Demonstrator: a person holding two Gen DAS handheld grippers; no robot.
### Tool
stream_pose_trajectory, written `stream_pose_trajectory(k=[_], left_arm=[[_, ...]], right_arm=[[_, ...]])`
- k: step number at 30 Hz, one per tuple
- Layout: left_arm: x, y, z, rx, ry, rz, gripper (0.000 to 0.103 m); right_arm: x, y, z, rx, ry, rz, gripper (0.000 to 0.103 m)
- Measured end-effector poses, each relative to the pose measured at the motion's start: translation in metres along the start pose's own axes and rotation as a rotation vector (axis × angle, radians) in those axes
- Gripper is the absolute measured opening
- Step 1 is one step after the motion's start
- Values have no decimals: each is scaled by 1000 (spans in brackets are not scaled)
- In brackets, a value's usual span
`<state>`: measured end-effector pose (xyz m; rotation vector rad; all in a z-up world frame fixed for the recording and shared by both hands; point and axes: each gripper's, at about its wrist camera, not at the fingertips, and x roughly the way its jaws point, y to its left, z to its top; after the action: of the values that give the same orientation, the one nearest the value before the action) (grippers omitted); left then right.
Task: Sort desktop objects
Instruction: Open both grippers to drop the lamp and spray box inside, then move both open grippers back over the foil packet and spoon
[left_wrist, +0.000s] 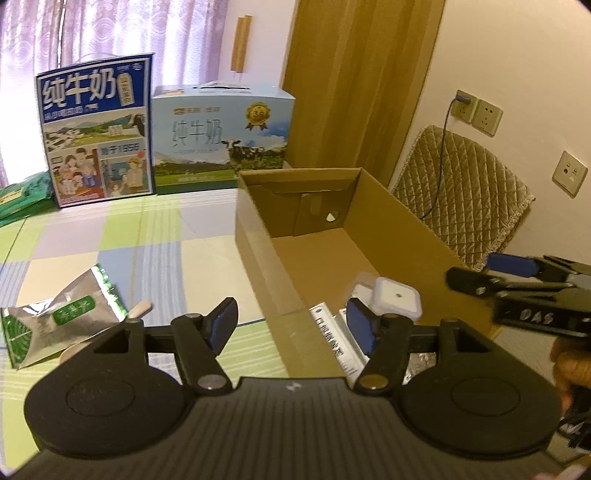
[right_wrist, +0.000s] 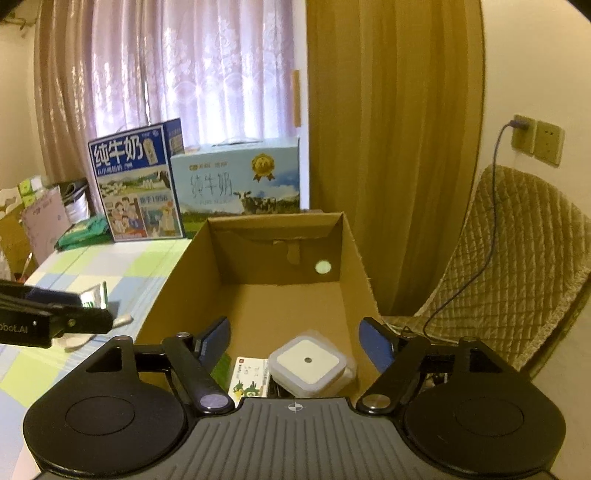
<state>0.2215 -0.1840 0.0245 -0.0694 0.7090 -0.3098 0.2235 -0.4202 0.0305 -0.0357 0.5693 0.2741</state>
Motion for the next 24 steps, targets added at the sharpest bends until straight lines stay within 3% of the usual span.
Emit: stream_pose_trajectory(k=[7,19,24], left_arm=[[-29,20,-14,-12,-2,33,64],[-90,48,-37,-24,-25,101,85],[-110,67,-47,-49,-36,127,93]], right_arm=[[-30,8,-9,8,-8,-5,83],[-66,64,-4,-31,-45,50,100],[-71,90,2,-60,-57,85,101]])
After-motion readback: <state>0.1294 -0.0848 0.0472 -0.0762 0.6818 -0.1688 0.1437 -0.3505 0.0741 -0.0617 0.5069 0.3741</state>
